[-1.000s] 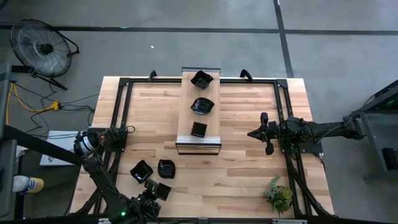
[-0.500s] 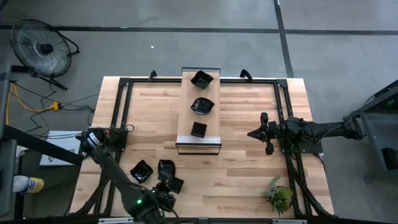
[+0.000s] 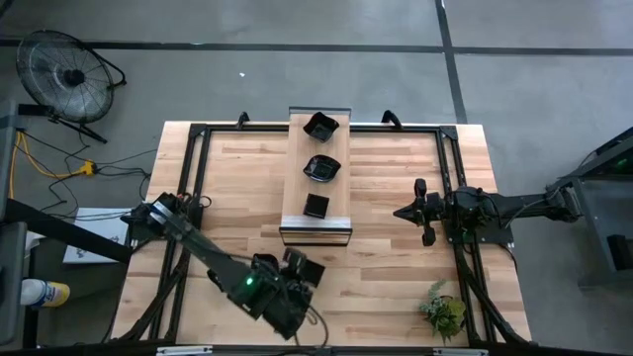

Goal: Pick & Place Mini shaped plates
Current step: Stack the square-shaped plate on top of the stacked square-shaped plates on the shelf

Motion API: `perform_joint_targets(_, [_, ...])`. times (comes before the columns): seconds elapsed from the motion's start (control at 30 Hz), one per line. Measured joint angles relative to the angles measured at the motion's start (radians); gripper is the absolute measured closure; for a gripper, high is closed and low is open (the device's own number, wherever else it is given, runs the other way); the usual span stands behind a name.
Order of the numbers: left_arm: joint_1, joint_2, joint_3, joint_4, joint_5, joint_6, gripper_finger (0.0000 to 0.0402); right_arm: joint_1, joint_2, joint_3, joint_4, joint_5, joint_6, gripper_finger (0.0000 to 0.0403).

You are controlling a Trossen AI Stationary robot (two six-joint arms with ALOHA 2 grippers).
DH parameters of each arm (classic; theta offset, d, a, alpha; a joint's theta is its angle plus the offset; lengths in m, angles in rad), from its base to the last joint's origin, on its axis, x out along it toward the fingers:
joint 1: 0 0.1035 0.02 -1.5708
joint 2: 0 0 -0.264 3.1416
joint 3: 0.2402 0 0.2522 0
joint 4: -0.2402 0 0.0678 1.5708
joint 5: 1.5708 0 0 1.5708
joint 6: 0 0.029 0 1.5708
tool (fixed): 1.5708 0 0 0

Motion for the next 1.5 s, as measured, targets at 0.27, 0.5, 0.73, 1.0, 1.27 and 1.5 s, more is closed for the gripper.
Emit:
perform_joint_targets(0.27, [0.072, -0.001, 0.162, -0.008, -0.056, 0.118, 0.0397, 0.000, 0.000, 0.000, 0.000, 0.000, 0.000, 0.0398])
perform_joint_targets(0.5, [0.147, -0.002, 0.248, -0.042, -0.130, 0.199, 0.0397, 0.000, 0.000, 0.000, 0.000, 0.000, 0.000, 0.0398])
perform_joint_targets(0.73, [0.237, -0.002, 0.259, -0.086, -0.115, 0.250, 0.0397, 0.000, 0.000, 0.000, 0.000, 0.000, 0.000, 0.0398])
perform_joint_targets(1.0, [0.311, -0.002, 0.259, -0.161, -0.091, 0.249, 0.0397, 0.000, 0.000, 0.000, 0.000, 0.000, 0.000, 0.0398])
perform_joint_targets(1.27, [0.347, -0.002, 0.259, -0.284, -0.069, 0.249, 0.0397, 0.000, 0.000, 0.000, 0.000, 0.000, 0.000, 0.0398])
perform_joint_targets(1.5, [0.362, -0.002, 0.259, -0.314, -0.095, 0.249, 0.0397, 0.000, 0.000, 0.000, 0.000, 0.000, 0.000, 0.0398])
